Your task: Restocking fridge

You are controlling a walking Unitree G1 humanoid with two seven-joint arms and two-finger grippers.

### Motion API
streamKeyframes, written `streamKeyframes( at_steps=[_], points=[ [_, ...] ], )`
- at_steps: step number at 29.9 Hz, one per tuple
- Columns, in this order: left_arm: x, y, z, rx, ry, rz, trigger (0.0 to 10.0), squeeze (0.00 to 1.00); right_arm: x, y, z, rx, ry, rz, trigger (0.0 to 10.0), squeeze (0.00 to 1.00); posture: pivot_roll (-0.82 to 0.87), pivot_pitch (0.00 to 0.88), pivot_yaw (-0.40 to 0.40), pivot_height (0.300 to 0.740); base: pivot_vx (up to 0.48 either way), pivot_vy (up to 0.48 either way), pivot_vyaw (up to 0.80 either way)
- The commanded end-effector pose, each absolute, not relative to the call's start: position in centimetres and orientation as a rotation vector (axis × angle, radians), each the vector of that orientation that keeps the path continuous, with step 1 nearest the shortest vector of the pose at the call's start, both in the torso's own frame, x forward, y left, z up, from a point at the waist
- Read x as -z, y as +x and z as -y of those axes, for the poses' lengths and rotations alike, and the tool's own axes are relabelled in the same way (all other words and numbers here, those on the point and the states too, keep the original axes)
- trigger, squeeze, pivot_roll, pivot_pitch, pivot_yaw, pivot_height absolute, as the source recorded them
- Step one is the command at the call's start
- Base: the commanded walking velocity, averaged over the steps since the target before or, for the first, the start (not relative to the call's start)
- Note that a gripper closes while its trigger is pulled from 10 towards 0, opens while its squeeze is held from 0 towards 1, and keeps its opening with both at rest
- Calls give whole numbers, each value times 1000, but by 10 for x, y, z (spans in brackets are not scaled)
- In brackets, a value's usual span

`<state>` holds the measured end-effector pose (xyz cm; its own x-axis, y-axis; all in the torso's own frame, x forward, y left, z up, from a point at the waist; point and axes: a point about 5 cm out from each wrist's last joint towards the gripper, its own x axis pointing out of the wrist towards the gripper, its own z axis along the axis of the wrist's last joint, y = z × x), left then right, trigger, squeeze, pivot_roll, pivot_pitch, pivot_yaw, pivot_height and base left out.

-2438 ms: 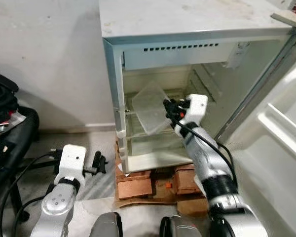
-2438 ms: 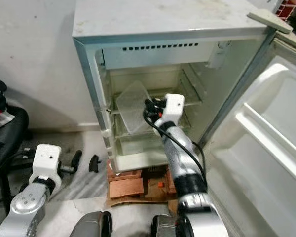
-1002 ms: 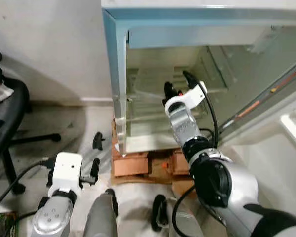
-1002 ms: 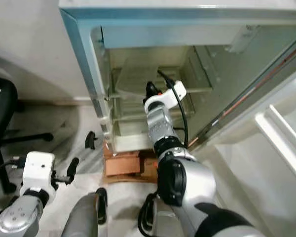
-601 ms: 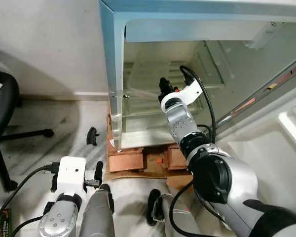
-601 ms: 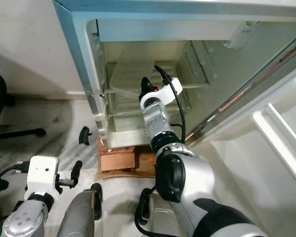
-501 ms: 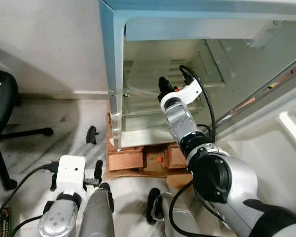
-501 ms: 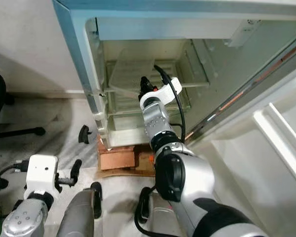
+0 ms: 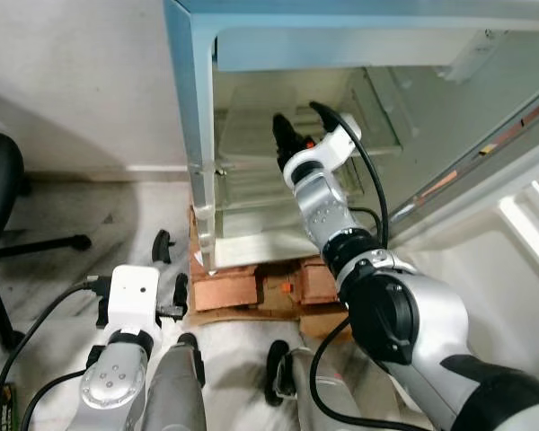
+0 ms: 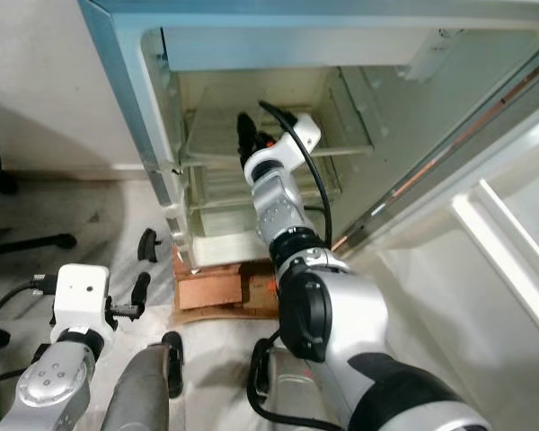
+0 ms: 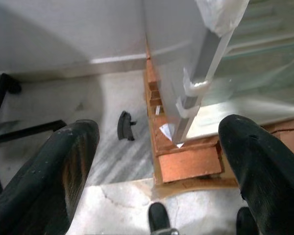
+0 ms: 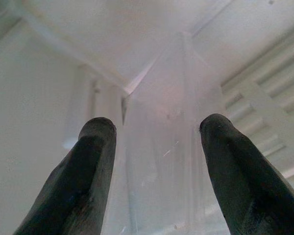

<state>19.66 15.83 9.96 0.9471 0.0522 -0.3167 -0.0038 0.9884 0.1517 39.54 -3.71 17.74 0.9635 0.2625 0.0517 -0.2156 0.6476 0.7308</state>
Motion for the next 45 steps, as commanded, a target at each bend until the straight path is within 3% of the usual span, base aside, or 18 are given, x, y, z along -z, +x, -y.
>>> streamKeyframes(
  at_steps=[1,3,4,5,6,12,23,29,38,39,40,41,45],
  points=[
    [-94,197,-157,-25,146,-343,10000,0,-182,393,26,-329,795,-44,10000,1000,248,229,-152,740,0,0,0],
    [-94,202,-155,-17,143,-330,10000,0,-180,394,37,-328,754,-23,10000,1000,233,213,-148,740,0,0,0],
    [-93,206,-153,-9,142,-324,10000,0,-176,395,45,-329,711,-17,10000,784,220,199,-146,740,0,0,0],
    [-93,206,-153,-9,142,-324,10000,0,-176,395,45,-329,711,-17,10000,784,220,199,-146,740,0,0,0],
    [-92,211,-152,-4,142,-320,10000,0,-171,395,51,-321,678,-25,10000,0,213,190,-143,740,0,0,0],
    [-92,225,-150,10,141,-299,10000,0,-147,390,71,-270,625,-67,10000,0,201,157,-134,740,0,0,0],
    [-99,237,-152,34,173,-218,10000,0,-147,388,105,-291,452,25,10000,0,162,98,-101,740,0,0,0],
    [-102,244,-153,60,209,-136,10000,0,-123,354,121,-386,349,27,10000,0,102,41,-101,740,0,0,0],
    [-99,248,-148,111,180,-94,10000,0,-99,308,136,-281,266,63,10000,0,79,0,-80,740,0,0,0],
    [-96,247,-149,117,151,-103,10000,0,-98,297,143,-247,291,71,10000,133,75,0,-74,740,0,0,0],
    [-95,247,-149,119,143,-105,10000,0,-98,294,145,-237,313,69,10000,133,71,0,-73,740,0,0,0],
    [-94,247,-149,125,145,-100,10000,0,-96,290,148,-218,301,56,10000,1000,70,0,-73,740,0,0,0],
    [-89,251,-146,152,159,-96,10000,0,-92,281,155,-180,271,21,10000,1000,61,0,-73,740,0,0,0]
  ],
)
